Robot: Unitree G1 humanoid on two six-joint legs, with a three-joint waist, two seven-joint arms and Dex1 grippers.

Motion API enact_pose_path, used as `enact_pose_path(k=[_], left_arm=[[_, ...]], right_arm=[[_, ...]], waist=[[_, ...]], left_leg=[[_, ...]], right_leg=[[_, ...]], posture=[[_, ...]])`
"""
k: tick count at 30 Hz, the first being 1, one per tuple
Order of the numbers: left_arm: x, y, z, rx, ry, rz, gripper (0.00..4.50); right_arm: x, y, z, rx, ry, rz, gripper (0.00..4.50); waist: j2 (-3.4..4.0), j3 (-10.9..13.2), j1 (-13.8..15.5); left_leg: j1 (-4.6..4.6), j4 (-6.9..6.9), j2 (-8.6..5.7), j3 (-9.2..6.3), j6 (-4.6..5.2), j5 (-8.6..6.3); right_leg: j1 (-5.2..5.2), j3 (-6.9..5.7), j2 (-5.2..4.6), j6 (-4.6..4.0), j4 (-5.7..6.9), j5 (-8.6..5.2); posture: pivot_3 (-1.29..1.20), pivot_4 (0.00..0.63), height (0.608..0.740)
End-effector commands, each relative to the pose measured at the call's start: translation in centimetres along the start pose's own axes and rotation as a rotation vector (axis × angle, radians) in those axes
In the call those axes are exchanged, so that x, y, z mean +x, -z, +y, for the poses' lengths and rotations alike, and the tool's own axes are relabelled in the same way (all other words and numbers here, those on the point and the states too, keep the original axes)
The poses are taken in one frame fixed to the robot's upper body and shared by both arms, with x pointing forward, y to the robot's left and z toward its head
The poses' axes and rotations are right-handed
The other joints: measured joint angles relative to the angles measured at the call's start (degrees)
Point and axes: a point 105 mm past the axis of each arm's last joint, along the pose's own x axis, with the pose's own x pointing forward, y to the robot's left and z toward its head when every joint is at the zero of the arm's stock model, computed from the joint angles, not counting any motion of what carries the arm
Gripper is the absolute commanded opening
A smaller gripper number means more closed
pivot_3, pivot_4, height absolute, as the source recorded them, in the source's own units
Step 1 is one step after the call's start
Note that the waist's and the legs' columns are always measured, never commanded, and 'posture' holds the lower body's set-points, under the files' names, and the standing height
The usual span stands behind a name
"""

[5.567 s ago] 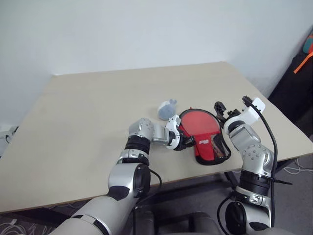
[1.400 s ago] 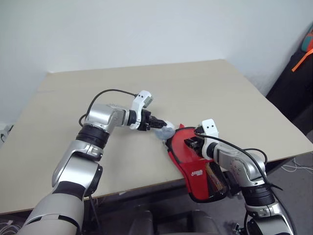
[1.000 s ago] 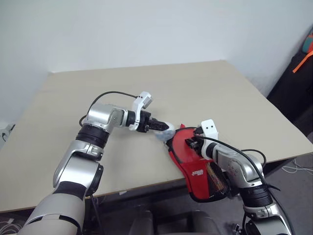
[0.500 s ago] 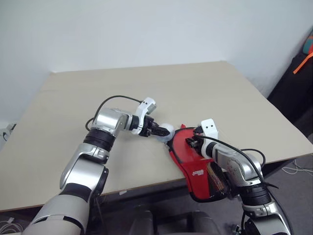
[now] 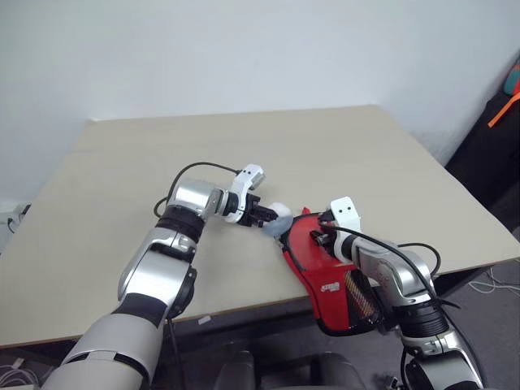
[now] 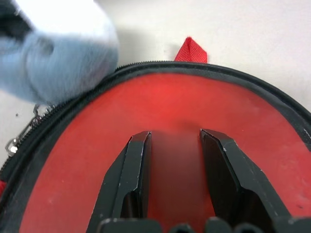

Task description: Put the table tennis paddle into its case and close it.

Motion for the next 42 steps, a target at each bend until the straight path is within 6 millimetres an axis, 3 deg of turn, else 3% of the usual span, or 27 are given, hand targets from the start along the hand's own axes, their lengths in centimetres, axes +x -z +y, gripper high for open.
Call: enact_pose_path(k=[1,7,21,27,34,42], left_arm=[[-0.2,-1.7,0.4,0.033,-0.056,-0.041,0.35],[-0.4,-3.9,0.9,0.064,-0.122,-0.114,0.35],[-2.8,-9.0,2.2,0.099,-0.320,-0.330,0.35],[-1.2,-11.4,0.5,0.126,-0.343,-0.482,0.35],[2.0,-12.3,-2.9,0.153,-0.301,-0.500,0.35],[3.4,-13.6,-5.9,0.198,-0.245,-0.537,0.35]], right_arm=[[0.4,4.5,0.1,0.031,0.002,0.190,1.71],[0.4,4.7,0.3,0.041,0.002,0.200,1.71],[0.5,4.7,0.7,0.059,0.000,0.199,1.71],[0.5,4.9,1.0,0.062,-0.001,0.199,1.71],[0.0,5.2,1.6,0.065,-0.012,0.201,1.71],[-0.3,5.6,2.4,0.070,-0.022,0.204,1.71]], waist=[[-0.03,-0.1,0.0],[-0.06,-0.1,0.0],[-0.06,-0.1,-0.1],[-0.09,-0.1,0.0],[-0.08,-0.1,0.0],[-0.08,-0.1,0.0]], left_leg=[[0.01,0.01,0.00,0.00,0.00,-0.01],[0.02,0.04,0.00,-0.03,0.00,-0.01],[0.01,0.03,0.01,-0.02,-0.01,-0.02],[0.00,0.03,0.01,-0.01,-0.02,-0.02],[-0.02,0.04,0.00,-0.02,-0.02,-0.02],[-0.01,0.04,0.00,-0.01,-0.03,-0.03]], right_leg=[[0.01,0.00,0.00,-0.03,0.00,-0.02],[0.05,-0.05,-0.01,-0.03,0.00,-0.02],[0.01,-0.06,-0.01,0.06,0.02,0.04],[0.01,-0.07,-0.01,0.07,0.02,0.04],[0.02,-0.07,-0.01,0.07,0.02,0.04],[0.02,-0.08,-0.01,0.07,0.00,0.04]], posture=[[0.00,0.000,0.740],[0.00,0.000,0.740],[0.00,0.000,0.740],[0.00,0.000,0.740],[0.00,0.000,0.740],[0.00,0.000,0.740]])
